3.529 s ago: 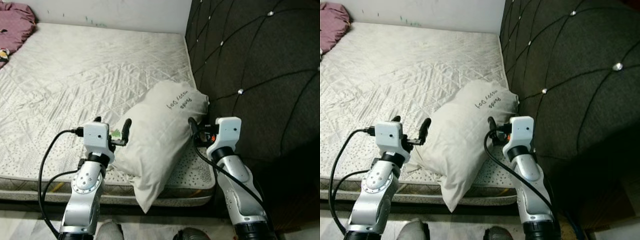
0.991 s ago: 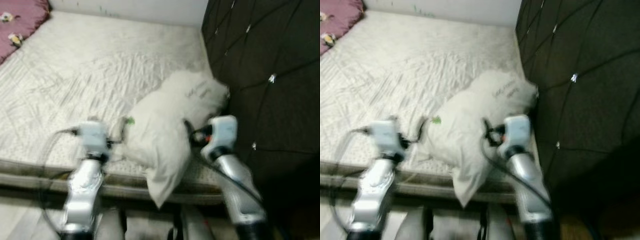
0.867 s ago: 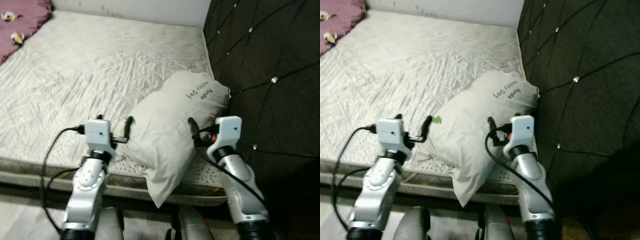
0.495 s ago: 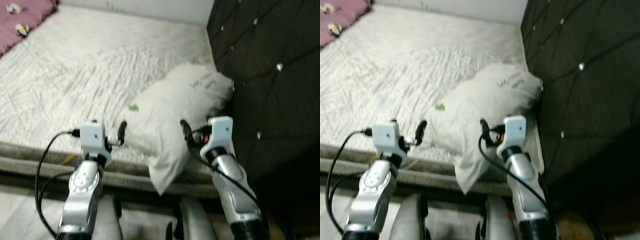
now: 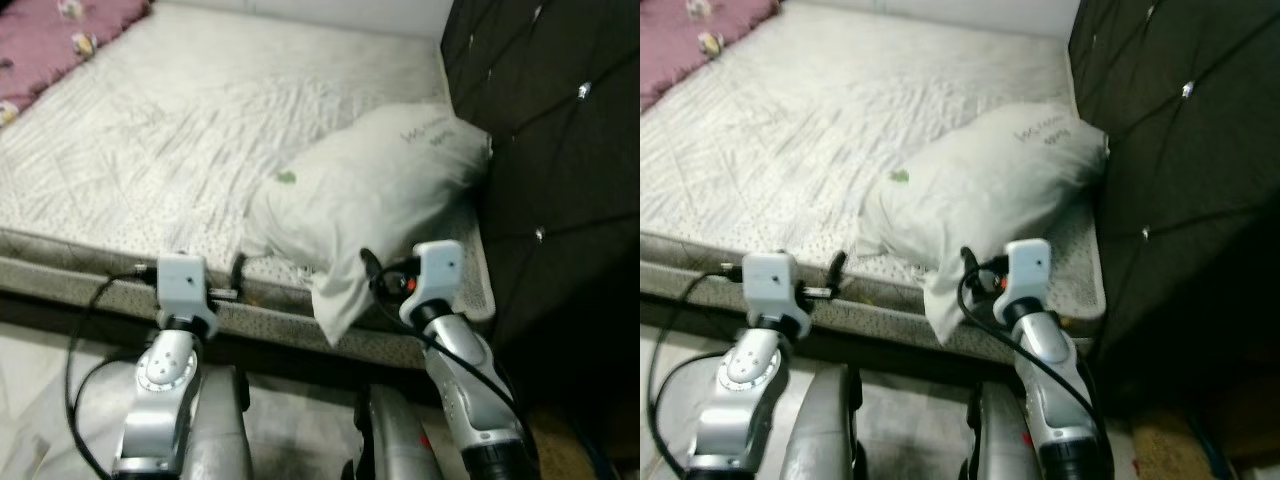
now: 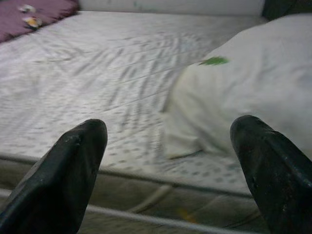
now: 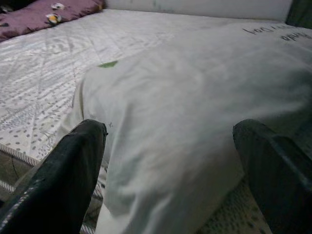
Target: Clean up the room
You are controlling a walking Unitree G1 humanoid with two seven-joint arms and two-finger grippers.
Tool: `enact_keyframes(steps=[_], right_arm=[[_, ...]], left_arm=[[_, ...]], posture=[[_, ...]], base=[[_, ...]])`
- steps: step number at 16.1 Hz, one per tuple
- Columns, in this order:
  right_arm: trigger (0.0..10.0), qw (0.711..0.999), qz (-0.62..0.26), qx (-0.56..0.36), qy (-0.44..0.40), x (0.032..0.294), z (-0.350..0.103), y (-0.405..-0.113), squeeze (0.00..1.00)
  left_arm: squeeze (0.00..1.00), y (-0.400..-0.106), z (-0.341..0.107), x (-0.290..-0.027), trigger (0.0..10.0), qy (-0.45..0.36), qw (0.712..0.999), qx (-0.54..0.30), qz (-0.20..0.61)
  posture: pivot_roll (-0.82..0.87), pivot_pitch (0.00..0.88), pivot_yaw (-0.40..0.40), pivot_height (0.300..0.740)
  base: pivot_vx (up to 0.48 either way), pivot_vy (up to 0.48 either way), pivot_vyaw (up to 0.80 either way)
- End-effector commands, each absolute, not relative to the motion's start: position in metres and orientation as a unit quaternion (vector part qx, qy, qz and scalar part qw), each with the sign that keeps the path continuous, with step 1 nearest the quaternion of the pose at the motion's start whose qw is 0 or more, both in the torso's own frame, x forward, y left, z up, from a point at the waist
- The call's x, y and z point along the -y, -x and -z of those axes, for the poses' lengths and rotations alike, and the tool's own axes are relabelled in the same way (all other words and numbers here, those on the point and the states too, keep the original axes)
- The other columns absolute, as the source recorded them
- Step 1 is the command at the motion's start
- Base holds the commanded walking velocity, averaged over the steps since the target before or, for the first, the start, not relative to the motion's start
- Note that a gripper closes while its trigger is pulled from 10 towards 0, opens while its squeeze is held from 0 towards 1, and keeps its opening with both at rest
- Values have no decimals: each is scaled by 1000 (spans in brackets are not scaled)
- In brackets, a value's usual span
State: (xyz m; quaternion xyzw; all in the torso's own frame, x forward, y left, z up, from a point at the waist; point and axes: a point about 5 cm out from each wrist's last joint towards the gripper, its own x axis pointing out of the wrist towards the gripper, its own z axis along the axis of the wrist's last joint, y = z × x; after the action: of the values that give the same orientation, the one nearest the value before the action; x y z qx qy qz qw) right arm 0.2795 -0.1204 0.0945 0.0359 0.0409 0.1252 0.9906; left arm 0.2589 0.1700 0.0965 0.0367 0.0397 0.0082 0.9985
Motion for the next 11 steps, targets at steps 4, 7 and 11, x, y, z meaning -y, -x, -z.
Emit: enact_keyframes(steps=[4, 7, 11], right_arm=[[10000, 991, -121, -50, -41, 120, -93, -288, 0], [10000, 991, -112, -47, -47, 121, -94, -287, 0], [10000, 992, -108, -43, -45, 123, -95, -288, 0]], left_arm=[[0, -254, -104, -182, 10000, -29, 999, -31, -22], [0, -253, -105, -180, 10000, -26, 999, -32, -20], [0, -259, -106, -173, 10000, -21, 999, -32, -3]], posture=[[62, 83, -95, 587], [59, 87, -92, 587], [38, 97, -82, 587]], base=[[68, 0, 0], [323, 0, -585], [328, 0, 0]])
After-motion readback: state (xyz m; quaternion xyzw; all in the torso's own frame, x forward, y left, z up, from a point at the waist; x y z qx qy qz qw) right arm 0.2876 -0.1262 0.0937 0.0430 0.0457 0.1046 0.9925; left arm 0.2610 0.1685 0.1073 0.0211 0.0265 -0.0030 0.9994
